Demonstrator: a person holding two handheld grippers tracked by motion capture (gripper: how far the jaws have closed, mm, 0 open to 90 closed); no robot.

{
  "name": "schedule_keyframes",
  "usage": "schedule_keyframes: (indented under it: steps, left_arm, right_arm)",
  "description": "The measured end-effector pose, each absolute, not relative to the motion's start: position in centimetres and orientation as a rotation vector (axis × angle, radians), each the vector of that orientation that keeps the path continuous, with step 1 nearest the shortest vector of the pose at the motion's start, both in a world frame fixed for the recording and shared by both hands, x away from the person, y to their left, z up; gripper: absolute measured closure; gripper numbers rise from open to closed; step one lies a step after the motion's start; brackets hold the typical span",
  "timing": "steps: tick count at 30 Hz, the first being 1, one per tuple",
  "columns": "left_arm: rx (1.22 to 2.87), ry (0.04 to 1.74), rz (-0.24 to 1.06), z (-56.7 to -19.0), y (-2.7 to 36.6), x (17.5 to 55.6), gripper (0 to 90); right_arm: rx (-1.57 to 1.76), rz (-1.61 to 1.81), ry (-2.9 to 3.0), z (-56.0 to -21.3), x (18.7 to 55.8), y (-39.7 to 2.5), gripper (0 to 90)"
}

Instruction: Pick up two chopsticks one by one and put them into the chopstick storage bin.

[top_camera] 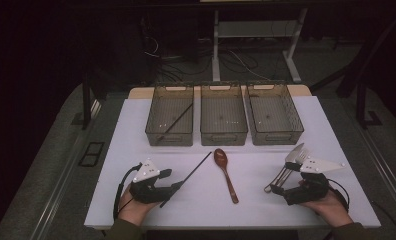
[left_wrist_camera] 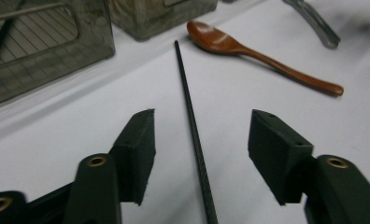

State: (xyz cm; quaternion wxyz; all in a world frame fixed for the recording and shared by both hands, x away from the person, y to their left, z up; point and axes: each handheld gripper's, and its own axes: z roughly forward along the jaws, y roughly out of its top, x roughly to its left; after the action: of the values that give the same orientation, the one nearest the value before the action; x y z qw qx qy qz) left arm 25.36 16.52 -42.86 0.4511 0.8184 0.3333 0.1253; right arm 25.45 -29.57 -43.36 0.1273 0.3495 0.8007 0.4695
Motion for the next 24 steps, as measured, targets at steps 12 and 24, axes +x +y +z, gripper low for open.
schedule_keyframes:
  steps: [12, 24]
  left_arm:
    - [2.078, 0.845, 0.24, -44.1, 15.4, 25.8, 69.6]
    - [2.138, 0.879, 0.238, -44.8, 15.4, 26.0, 78.7]
  right_arm:
    - [1.017, 1.363, 2.331, -43.4, 25.5, -29.6, 0.0]
    - [1.016, 1.362, 2.33, -43.4, 25.5, -29.6, 0.0]
